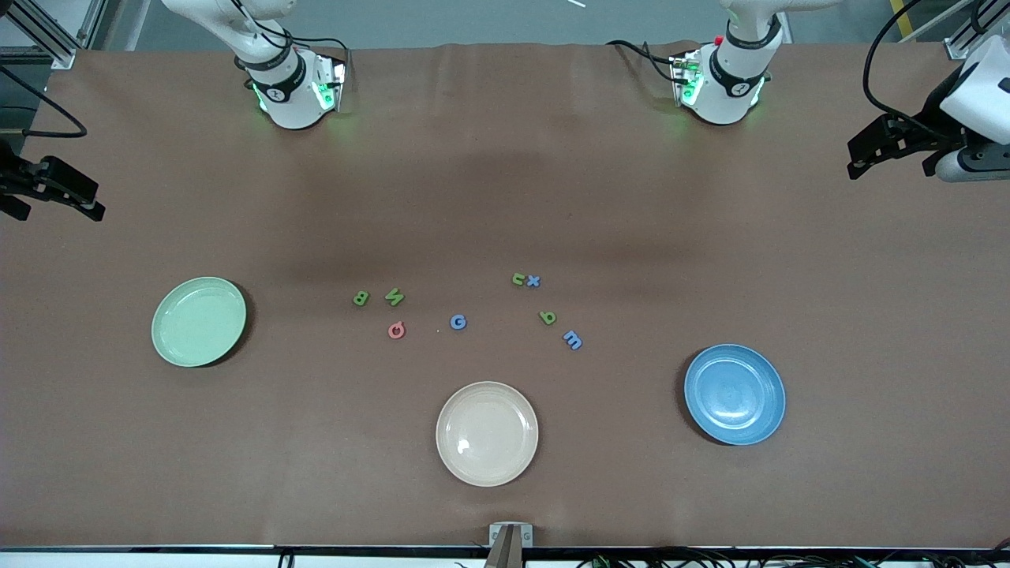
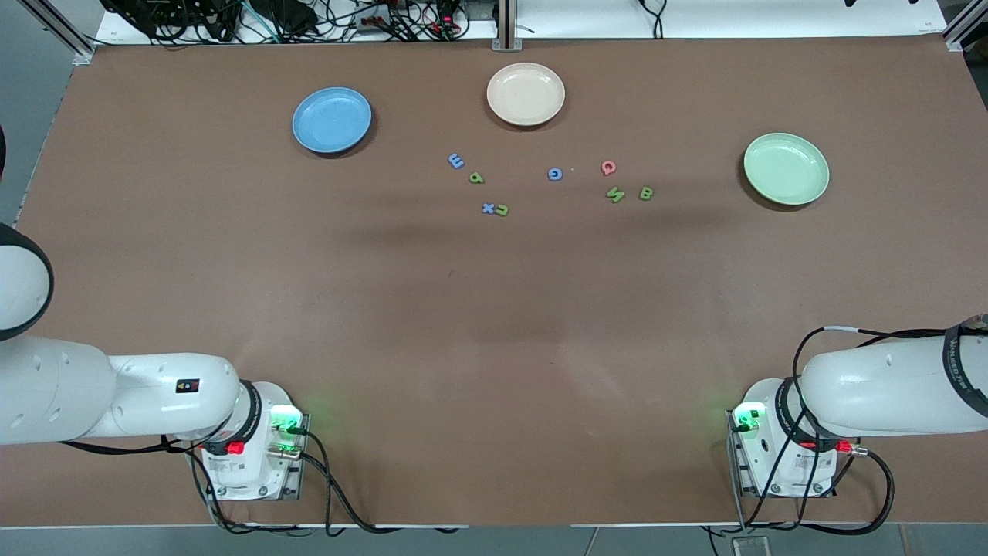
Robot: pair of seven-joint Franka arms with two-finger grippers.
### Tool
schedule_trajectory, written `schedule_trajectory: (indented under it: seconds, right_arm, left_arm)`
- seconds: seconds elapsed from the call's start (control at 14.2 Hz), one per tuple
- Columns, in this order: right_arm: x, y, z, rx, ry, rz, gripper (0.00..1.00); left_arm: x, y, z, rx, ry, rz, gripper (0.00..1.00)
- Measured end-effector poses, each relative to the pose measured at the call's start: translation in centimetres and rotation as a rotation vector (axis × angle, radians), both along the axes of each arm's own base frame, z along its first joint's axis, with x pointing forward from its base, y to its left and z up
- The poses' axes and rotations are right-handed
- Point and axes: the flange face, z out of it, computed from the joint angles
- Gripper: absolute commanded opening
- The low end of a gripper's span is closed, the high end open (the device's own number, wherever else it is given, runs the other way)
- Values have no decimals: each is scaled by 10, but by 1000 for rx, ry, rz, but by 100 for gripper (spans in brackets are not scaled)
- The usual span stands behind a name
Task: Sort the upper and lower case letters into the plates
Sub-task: 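Move the right gripper toward the letters while the left gripper follows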
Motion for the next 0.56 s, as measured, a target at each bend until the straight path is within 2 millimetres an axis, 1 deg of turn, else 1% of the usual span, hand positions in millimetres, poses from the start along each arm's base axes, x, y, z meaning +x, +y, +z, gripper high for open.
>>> schedule_trajectory:
  seconds: [0.21,0.35,0.49,0.56]
  right_arm:
    - [0,0,0,0,0,0,100]
    - [0,0,0,0,0,1,100]
    - [1,2,-2,1,3,4,100]
    - [3,8,-5,3,9,14,100]
  left_arm:
    - [1,-2,-1,0,1,-4,100]
    - [8,-8,-7,-2,7,-19,100]
    - [25,-21,-22,-8,28,-47,100]
    - [37,-31,-36,-24,50,-62,100]
